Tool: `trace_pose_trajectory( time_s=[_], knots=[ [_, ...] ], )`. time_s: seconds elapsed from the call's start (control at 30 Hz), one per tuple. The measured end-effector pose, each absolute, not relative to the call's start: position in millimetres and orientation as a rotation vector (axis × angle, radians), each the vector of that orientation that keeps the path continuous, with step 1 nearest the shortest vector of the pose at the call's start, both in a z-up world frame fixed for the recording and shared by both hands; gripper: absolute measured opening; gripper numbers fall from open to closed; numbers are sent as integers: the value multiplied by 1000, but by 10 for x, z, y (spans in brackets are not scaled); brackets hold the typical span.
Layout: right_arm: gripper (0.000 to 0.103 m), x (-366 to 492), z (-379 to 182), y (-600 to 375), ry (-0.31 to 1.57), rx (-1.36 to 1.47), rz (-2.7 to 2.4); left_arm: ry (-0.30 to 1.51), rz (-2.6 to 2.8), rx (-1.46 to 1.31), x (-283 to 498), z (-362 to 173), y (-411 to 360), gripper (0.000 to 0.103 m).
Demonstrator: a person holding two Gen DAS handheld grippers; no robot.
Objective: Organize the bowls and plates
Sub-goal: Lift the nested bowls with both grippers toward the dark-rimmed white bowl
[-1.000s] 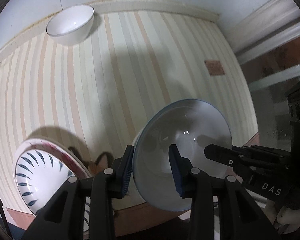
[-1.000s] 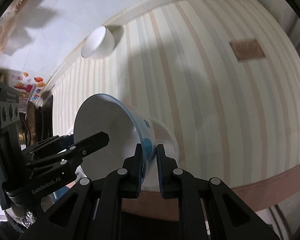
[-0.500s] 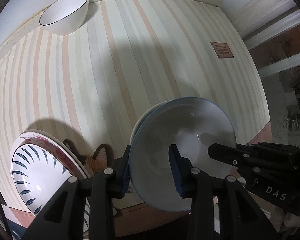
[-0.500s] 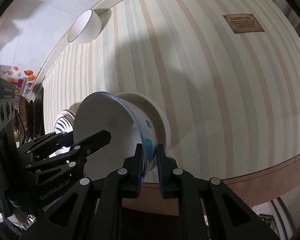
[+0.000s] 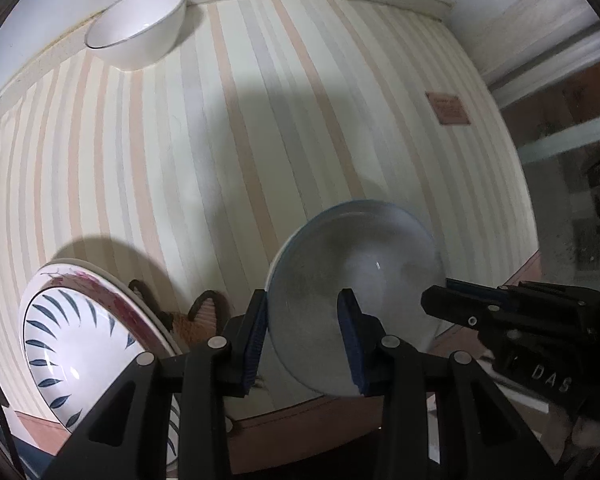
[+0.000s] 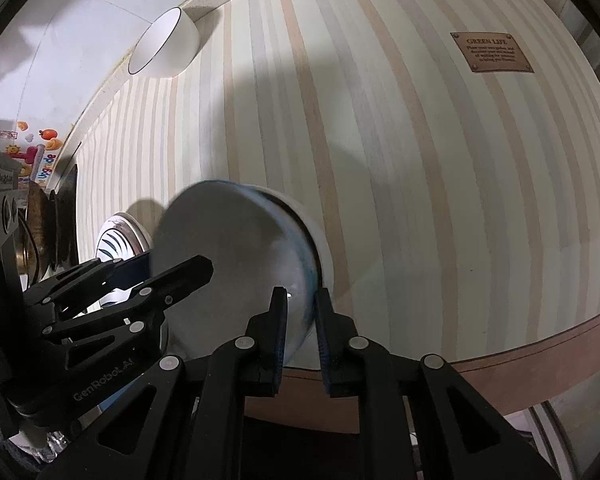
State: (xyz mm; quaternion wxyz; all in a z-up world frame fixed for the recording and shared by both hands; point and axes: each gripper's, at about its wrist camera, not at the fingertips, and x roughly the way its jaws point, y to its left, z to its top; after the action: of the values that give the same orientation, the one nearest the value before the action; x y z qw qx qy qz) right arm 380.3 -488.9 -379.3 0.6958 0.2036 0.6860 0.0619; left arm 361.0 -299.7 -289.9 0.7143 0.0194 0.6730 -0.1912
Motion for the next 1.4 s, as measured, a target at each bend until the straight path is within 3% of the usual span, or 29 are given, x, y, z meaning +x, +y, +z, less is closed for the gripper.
trace_pose_trajectory(
  time_s=[0.23,0.27,0.33,0.4,0.63,0.83,0.87,0.93,1.4],
  knots=[
    [20,3976,-3338,-5117,1436,495,154,1345,-345,-104,3987,-2433,-2533,37],
    [23,4093,-3257,-5140,1414,503,163,1328,-310,-136,4177,-2404,-2404,39],
    [43,4359,-3163,-5129,1376,504,187,1310,-248,-165,4468,-2414,-2223,39],
    [48,4793,-3148,-5055,1334,489,207,1298,-179,-197,4833,-2488,-2007,39],
    [48,6219,-3531,-4465,1321,483,308,1332,-90,-284,5803,-2947,-1570,39],
    [45,6977,-3983,-4047,1387,513,337,1365,-148,-323,6092,-3317,-1589,36],
    [42,7020,-4035,-4027,1396,513,330,1364,-152,-306,6099,-3342,-1618,33],
    [21,7086,-4134,-3991,1411,500,330,1358,-148,-290,6109,-3327,-1660,33],
    [19,6899,-3985,-4051,1388,441,301,1309,-204,-239,5887,-2978,-1931,33]
  ],
)
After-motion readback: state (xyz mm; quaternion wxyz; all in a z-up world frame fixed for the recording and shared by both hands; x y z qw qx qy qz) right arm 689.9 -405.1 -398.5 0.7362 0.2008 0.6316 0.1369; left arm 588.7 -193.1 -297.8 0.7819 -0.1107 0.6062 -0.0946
